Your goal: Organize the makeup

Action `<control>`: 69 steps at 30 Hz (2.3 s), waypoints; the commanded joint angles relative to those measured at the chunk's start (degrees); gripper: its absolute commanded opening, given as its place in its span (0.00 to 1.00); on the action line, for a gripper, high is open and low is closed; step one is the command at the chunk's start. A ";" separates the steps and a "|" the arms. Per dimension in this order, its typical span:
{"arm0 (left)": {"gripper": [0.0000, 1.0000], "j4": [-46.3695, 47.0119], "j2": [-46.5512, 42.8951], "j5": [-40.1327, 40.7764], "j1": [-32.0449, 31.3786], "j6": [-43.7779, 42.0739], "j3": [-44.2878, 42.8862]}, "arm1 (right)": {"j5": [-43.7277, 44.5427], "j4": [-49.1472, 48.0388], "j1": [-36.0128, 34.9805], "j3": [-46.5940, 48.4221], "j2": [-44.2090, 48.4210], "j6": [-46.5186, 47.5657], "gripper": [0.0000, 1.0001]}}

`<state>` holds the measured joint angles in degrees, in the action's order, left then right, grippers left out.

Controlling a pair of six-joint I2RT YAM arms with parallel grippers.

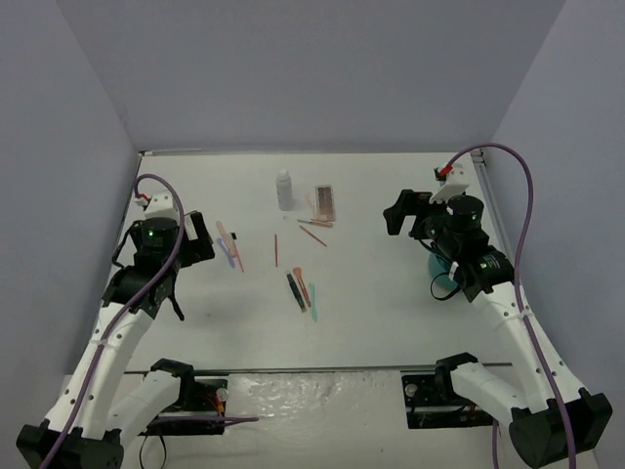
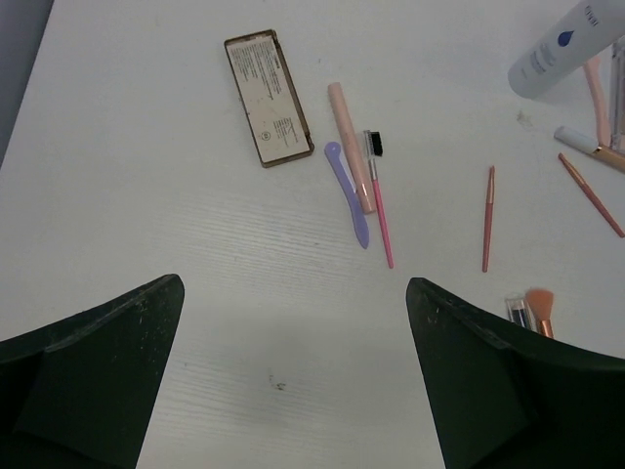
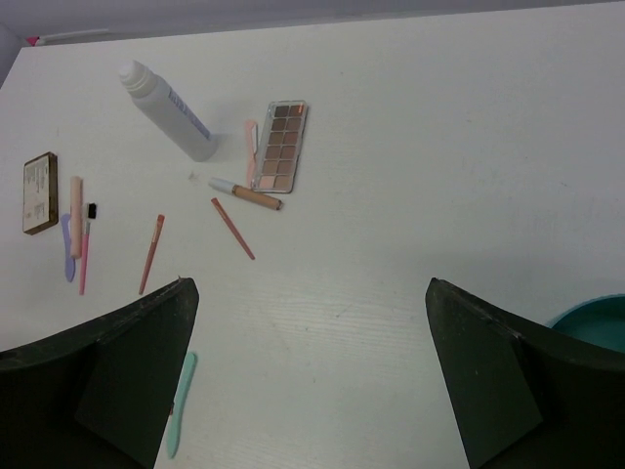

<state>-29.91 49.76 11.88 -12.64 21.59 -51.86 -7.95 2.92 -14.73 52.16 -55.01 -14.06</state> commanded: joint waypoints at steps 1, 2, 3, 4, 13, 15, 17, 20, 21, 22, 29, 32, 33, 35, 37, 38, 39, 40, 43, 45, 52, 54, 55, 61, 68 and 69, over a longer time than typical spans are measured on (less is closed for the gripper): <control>0.96 -1.59 11.46 -3.62 -0.01 6.03 -6.58 | 0.57 -5.38 -0.38 -0.45 1.11 0.69 1.00; 0.96 -1.60 13.51 -4.06 -0.01 6.61 -7.26 | 0.49 -5.38 -0.46 -0.85 1.31 0.85 1.00; 0.96 -1.57 15.51 -4.47 -0.01 7.17 -7.90 | 0.42 -5.38 -0.54 -1.25 1.52 1.01 1.00; 0.96 -1.29 17.03 -4.58 0.04 7.60 -8.35 | 0.45 -5.38 -0.61 -1.84 1.89 1.16 1.00; 0.78 -3.66 38.56 -3.19 0.16 15.42 -20.15 | -0.48 -5.29 -0.92 -4.36 3.87 1.31 1.00; 0.66 -3.36 42.62 -3.21 0.22 16.44 -22.43 | -0.20 -5.20 -1.00 -4.86 4.94 1.31 1.00; 0.57 -2.87 46.27 -3.12 0.37 17.41 -23.97 | 0.13 -5.20 -1.06 -5.53 5.88 1.49 1.00; 0.49 -3.04 50.39 -3.05 0.61 18.27 -26.56 | 0.55 -5.20 -1.12 -6.20 6.26 1.70 1.00; 0.46 -3.20 51.41 -3.02 0.71 18.40 -27.38 | 0.61 -5.20 -1.15 -6.30 6.30 1.73 1.00; 0.44 -3.40 52.39 -2.94 0.81 18.52 -28.20 | 0.66 -5.20 -1.17 -6.34 6.32 1.78 1.00; 0.29 -3.36 57.53 -3.52 1.52 20.05 -31.02 | 0.68 -5.20 -1.26 -6.35 6.05 2.19 1.00; 0.25 -2.95 58.57 -3.50 1.68 20.16 -31.25 | 0.38 -5.20 -1.26 -6.39 6.07 2.21 1.00; 0.24 -2.88 59.03 -3.69 1.74 20.16 -31.45 | 0.31 -5.20 -1.26 -6.46 6.14 2.28 1.00; 0.22 -2.62 59.84 -4.23 1.92 20.16 -31.55 | 0.40 -5.20 -1.26 -6.55 6.23 2.20 1.00; 0.20 -2.61 60.50 -4.39 2.00 20.16 -31.96 | 0.56 -5.20 -1.26 -6.63 6.31 2.36 1.00; 0.19 -2.57 60.71 -4.49 2.01 20.16 -32.11 | 0.61 -5.20 -1.30 -6.63 6.32 2.37 1.00; 0.17 -2.53 60.89 -4.58 2.01 20.16 -32.25 | 0.66 -5.20 -1.35 -6.63 6.32 2.37 1.00; 0.16 -2.39 60.99 -4.63 2.01 20.21 -32.39 | 0.66 -5.20 -1.35 -6.63 6.27 2.41 1.00; 0.14 -2.43 61.63 -4.51 2.09 20.17 -32.83 | 0.66 -5.20 -1.35 -6.63 5.99 2.38 1.00; 0.14 -2.98 62.15 -4.73 2.17 20.09 -33.49 | 0.66 -5.20 -1.35 -6.71 6.04 2.45 1.00; 0.19 -2.50 63.37 -5.46 2.27 20.60 -33.63 | 0.95 -5.20 -1.52 -6.98 6.56 2.55 1.00; 0.20 -2.57 63.67 -5.53 2.27 20.60 -33.88 | 1.08 -5.14 -1.53 -7.05 6.74 2.55 1.00; 0.21 -2.61 63.80 -5.58 2.33 20.60 -33.98 | 1.10 -5.15 -1.55 -7.07 6.76 2.55 1.00; 0.22 -2.44 64.22 -5.55 2.69 20.40 -34.01 | 1.40 -5.12 -1.77 -7.16 7.11 2.61 1.00; 0.01 -2.35 60.88 -5.04 2.80 19.61 -33.40 | 1.45 -4.85 -1.88 -6.61 7.57 2.63 1.00; 0.00 -2.43 59.45 -5.02 2.72 19.26 -33.48 | 1.41 -4.81 -1.92 -6.38 7.68 2.67 1.00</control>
<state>-32.82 115.01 6.04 -10.35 41.16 -83.15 -7.52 1.52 -16.23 44.49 -48.44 -11.94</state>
